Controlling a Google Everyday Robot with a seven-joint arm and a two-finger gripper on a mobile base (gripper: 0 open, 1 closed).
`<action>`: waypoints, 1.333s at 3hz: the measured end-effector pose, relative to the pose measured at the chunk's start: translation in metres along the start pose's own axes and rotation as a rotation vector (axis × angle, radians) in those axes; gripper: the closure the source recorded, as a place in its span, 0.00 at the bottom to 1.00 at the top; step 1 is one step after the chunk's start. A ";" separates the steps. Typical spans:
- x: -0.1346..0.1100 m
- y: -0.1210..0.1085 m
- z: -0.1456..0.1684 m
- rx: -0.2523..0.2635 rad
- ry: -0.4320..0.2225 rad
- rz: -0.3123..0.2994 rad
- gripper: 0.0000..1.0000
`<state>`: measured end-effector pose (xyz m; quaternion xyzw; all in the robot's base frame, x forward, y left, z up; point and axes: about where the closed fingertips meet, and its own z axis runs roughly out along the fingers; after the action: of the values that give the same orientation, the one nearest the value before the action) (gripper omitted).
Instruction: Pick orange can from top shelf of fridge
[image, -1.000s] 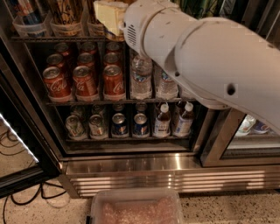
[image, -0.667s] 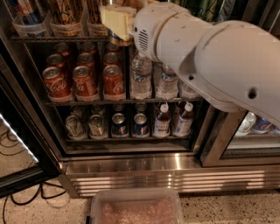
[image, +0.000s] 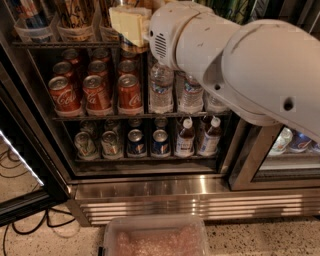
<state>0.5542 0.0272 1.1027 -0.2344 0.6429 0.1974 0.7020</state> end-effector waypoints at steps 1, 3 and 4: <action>0.011 0.014 -0.005 -0.040 0.062 -0.015 1.00; 0.037 0.050 -0.023 -0.118 0.172 -0.008 1.00; 0.044 0.075 -0.035 -0.180 0.206 -0.005 1.00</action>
Offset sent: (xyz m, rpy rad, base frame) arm -0.0485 0.0154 -0.0584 -0.1211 0.1769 0.0980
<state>0.4865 0.0666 1.0510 -0.3171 0.6905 0.2277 0.6089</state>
